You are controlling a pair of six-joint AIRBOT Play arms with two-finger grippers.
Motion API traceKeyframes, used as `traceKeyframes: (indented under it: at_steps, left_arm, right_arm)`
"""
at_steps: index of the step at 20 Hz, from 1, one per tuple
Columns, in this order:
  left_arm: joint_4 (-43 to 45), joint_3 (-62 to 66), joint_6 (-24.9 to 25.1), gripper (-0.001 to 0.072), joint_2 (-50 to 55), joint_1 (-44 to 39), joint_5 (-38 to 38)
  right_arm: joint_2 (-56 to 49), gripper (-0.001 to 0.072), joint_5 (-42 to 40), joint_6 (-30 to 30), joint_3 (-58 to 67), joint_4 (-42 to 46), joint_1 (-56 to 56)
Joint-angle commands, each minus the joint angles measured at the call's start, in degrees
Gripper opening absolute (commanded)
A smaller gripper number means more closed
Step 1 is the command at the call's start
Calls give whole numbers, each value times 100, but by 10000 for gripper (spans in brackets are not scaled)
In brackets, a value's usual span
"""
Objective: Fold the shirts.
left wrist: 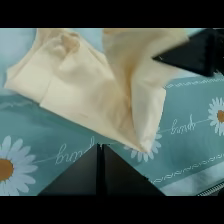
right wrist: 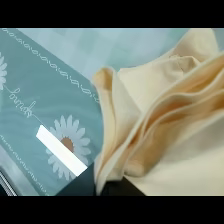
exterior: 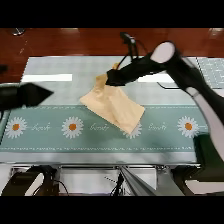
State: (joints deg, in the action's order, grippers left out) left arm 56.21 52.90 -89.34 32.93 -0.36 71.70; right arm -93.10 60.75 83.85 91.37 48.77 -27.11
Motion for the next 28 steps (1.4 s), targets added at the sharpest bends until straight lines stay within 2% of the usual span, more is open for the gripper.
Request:
traceKeyframes:
  at_steps: [1, 2, 4, 6, 7, 9, 11, 13, 15, 16, 17, 18, 20, 21, 23, 25, 28]
  left_arm:
    - [37, -1537, -348, 26, -1307, 4, -448]
    - [39, -1812, -400, 27, -1416, 4, -616]
    - [37, -2186, -466, 26, -1419, 7, -863]
    - [39, -2321, -463, 26, -1314, 7, -988]
    - [37, -2326, -466, 26, -1261, 4, -986]
    - [35, -2328, -466, 26, -1246, 4, -977]
    - [33, -2330, -466, 26, -1248, 4, -957]
    - [33, -2330, -463, 26, -1248, 4, -957]
    - [33, -2330, -463, 26, -1246, 4, -957]
    - [33, -2330, -463, 26, -1246, 4, -957]
    - [33, -2330, -463, 26, -1246, 4, -960]
    - [33, -2330, -466, 26, -1244, 2, -957]
    - [33, -2330, -466, 26, -1241, -2, -966]
    - [33, -2330, -466, 26, -1244, -2, -970]
    - [33, -2330, -466, 26, -1241, -2, -975]
    - [33, -2330, -463, 26, -1244, -2, -973]
    - [35, -2330, -459, 26, -1244, -2, -975]
  right_arm:
    - [-1333, 404, -57, 140, 809, -754, -197]
    - [-1453, 622, 208, 35, 909, -896, -177]
    - [-1449, 632, 1036, -24, 1064, -890, 48]
    - [-1158, 631, 2223, -28, 1154, -776, 557]
    - [-874, 631, 2708, -33, 1152, -442, 850]
    - [28, 631, 3224, 50, 1023, 1051, 1401]
    - [1257, 631, 2769, 260, 92, 2256, 1779]
    - [2789, 630, 1386, 872, -1862, 2830, 2131]
    - [4109, 627, -33, 1888, -4109, 2811, 2326]
    - [4579, 625, -717, 2417, -5119, 2533, 2323]
    - [4889, 616, -1401, 2634, -6037, 1821, 2295]
    - [4964, 616, -1882, 2448, -6679, 817, 2295]
    - [4616, 616, -2330, 1121, -7350, -1209, 2295]
    - [4242, 616, -2253, 483, -7357, -1803, 2295]
    - [3362, 616, -1937, -442, -7134, -2597, 2295]
    - [2455, 616, -1539, -1003, -6710, -2942, 2295]
    - [1419, 607, -1161, -1266, -6070, -3174, 2186]
